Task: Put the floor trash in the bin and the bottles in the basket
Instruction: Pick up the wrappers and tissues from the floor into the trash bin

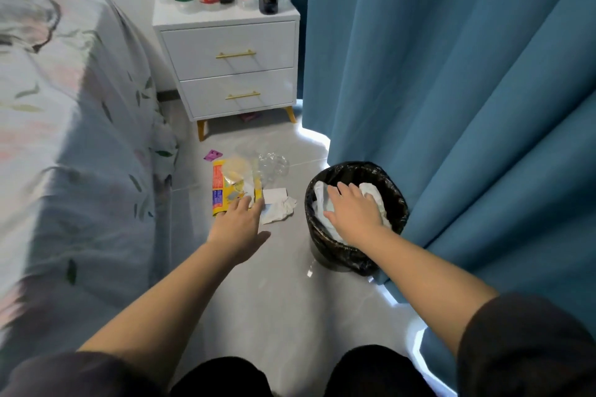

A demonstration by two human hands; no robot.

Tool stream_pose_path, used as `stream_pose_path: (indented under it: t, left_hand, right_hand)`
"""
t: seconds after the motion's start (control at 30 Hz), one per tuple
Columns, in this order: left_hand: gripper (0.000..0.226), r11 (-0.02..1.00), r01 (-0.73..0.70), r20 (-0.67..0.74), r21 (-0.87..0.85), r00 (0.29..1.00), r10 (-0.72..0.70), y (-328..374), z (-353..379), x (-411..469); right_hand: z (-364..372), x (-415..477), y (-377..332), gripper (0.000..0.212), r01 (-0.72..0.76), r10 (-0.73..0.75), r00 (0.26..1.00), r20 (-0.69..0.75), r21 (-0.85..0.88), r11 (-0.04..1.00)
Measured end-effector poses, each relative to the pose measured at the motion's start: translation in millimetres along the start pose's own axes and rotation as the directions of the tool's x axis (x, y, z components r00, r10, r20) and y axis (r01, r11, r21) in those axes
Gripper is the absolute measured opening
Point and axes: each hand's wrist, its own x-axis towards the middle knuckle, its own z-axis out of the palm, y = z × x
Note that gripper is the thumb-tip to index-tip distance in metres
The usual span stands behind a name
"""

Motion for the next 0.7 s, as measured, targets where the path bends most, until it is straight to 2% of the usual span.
stream_pose_path:
  t: [0.17,0.3,0.5,0.7]
  left_hand:
    - [0.071,0.996,0.003,0.063,0.092,0.998,-0.009,-5,3,1]
    - [0.069,0.986,-0.007,0.093,0.169,0.996,-0.009,-25,15,40]
    - [0.063,0.993,0.01,0.167,0.119,0.985,-0.03,-64,73,157]
    - [0.064,0.989,0.147,0.22,-0.002,0.965,-0.143,-112,128,218]
  right_hand:
    - [14,4,-17,0.059,0.09,-0.091,0.995,0.031,0.057,0.994]
    - [20,36,-28,0.059,0.197,-0.199,0.98,0.016,0.084,0.977]
    - [50,127,-68,0.058,0.228,-0.256,0.961,0.102,0.223,0.948]
    - [96,213,-111,0.051,0.141,-0.222,0.944,0.242,0.311,0.94]
